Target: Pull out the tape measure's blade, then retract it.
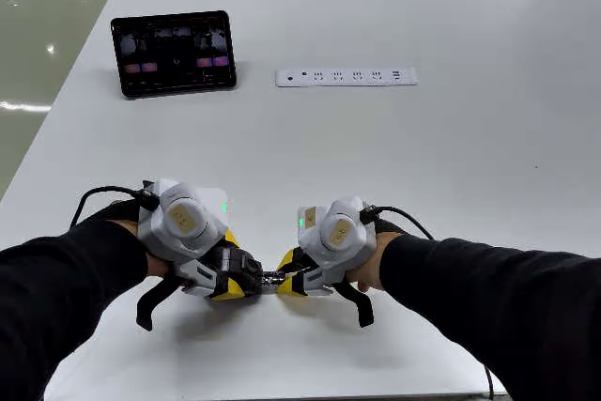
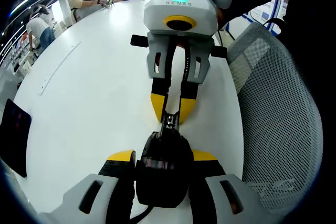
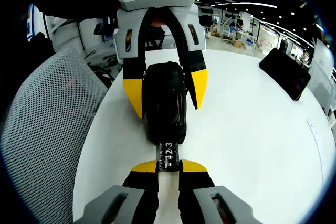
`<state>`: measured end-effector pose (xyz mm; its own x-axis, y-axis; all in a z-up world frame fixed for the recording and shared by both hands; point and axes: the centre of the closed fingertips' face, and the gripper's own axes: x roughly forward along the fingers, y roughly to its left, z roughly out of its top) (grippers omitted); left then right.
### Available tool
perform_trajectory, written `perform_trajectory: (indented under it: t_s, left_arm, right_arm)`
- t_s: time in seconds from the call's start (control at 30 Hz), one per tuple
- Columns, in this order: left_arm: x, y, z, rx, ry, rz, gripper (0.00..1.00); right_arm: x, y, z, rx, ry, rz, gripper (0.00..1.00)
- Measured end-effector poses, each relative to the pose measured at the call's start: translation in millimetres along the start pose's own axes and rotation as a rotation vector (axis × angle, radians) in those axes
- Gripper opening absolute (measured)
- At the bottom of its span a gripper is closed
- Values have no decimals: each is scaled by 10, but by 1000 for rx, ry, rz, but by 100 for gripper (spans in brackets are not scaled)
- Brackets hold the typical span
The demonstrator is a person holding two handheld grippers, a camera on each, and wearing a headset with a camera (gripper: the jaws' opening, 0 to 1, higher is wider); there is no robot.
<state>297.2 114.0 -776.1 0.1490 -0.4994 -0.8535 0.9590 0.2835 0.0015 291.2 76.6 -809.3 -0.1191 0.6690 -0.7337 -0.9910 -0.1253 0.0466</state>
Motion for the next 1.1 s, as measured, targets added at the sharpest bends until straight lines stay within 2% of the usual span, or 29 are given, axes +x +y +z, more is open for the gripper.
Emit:
perform_trajectory:
  t_s: [1.1]
  left_arm:
    - [7,-8,1,12,5,8,34]
  right_arm:
    - [-133,-11,-135,-30,55,-15,10]
